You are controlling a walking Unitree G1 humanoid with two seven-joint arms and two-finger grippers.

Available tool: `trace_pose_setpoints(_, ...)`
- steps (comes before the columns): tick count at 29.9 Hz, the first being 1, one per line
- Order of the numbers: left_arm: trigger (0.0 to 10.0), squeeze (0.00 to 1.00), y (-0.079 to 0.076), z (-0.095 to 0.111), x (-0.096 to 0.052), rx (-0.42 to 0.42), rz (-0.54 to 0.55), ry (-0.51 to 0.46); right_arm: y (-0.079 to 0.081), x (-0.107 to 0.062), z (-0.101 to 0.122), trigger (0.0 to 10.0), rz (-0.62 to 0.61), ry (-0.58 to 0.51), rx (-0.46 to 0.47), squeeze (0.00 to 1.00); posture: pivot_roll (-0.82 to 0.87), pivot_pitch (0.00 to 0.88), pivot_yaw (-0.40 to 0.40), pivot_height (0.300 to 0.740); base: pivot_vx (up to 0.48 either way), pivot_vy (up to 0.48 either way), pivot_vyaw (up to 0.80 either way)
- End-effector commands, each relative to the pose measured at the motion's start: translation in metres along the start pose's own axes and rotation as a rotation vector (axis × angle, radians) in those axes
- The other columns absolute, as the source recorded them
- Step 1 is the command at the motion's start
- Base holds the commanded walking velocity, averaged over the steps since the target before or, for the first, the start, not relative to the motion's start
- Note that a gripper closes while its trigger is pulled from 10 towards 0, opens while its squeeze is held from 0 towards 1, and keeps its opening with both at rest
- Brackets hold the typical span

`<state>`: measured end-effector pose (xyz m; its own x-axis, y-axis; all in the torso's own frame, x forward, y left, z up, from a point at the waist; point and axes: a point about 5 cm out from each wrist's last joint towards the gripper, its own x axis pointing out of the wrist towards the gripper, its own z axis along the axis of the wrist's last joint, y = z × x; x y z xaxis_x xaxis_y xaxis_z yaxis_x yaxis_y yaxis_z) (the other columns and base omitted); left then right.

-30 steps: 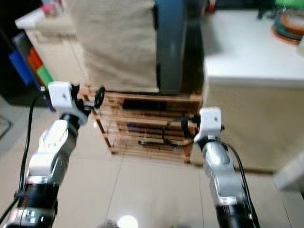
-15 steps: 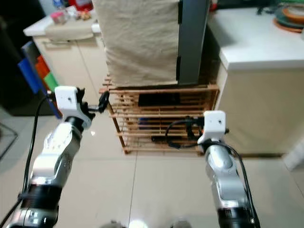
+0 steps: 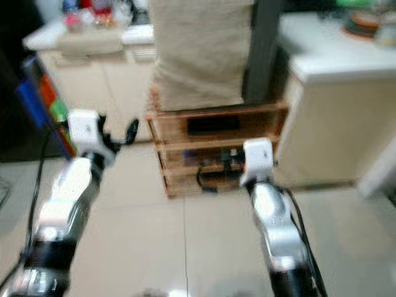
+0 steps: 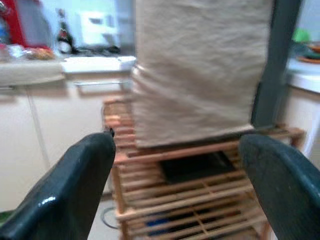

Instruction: Restocking fridge

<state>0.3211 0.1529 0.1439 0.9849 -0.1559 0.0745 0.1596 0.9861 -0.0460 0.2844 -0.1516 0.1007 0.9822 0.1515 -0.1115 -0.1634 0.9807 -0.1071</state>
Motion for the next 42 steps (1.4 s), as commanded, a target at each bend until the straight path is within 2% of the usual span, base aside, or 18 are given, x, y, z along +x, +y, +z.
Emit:
trace_pose_setpoints(1, 10.0, 0.00, -0.003, 0.003, 0.002, 0.008, -0.011, -0.006, 0.002, 0.002, 0.006, 10.0, 0.023, -0.019, -0.017, 0.00, -0.10, 0.000, 0.094, 0.711, 0.428, 0.000, 0.00)
trace_pose_setpoints(10, 10.0, 0.00, -0.004, 0.002, 0.002, 0.008, -0.018, -0.004, 0.015, -0.001, 0.007, 10.0, 0.086, -0.033, -0.045, 0.00, -0.10, 0.000, 0.092, 0.711, 0.420, 0.107, 0.00)
trace_pose_setpoints(15, 10.0, 0.00, -0.004, -0.001, 0.002, -0.023, -0.016, 0.009, 0.005, -0.001, 0.007, 10.0, 0.039, -0.025, -0.007, 0.00, -0.10, 0.000, 0.092, 0.711, 0.162, 0.380, -0.08)
trace_pose_setpoints(26, 10.0, 0.00, -0.003, 0.002, 0.003, -0.055, -0.001, 0.005, -0.008, -0.002, 0.011, 10.0, -0.021, -0.048, 0.028, 0.00, -0.10, 0.000, 0.090, 0.711, 0.000, 0.463, -0.78)
trace_pose_setpoints(36, 10.0, 0.00, -0.005, 0.004, 0.005, 0.004, -0.025, -0.004, -0.040, -0.017, 0.013, 10.0, -0.223, -0.111, 0.099, 0.00, -0.10, 0.000, 0.094, 0.711, 0.000, 0.474, -0.78)
trace_pose_setpoints(41, 10.0, 0.00, -0.007, 0.006, 0.007, -0.010, -0.048, -0.010, -0.047, -0.025, 0.016, 10.0, -0.275, -0.138, 0.085, 0.00, -0.11, 0.000, 0.101, 0.711, 0.000, 0.480, -0.75)
trace_pose_setpoints(42, 10.0, 0.00, -0.009, 0.004, 0.007, 0.023, -0.053, 0.003, -0.048, -0.027, 0.019, 10.0, -0.274, -0.161, 0.068, 0.00, -0.11, 0.000, 0.102, 0.711, 0.000, 0.000, 0.00)
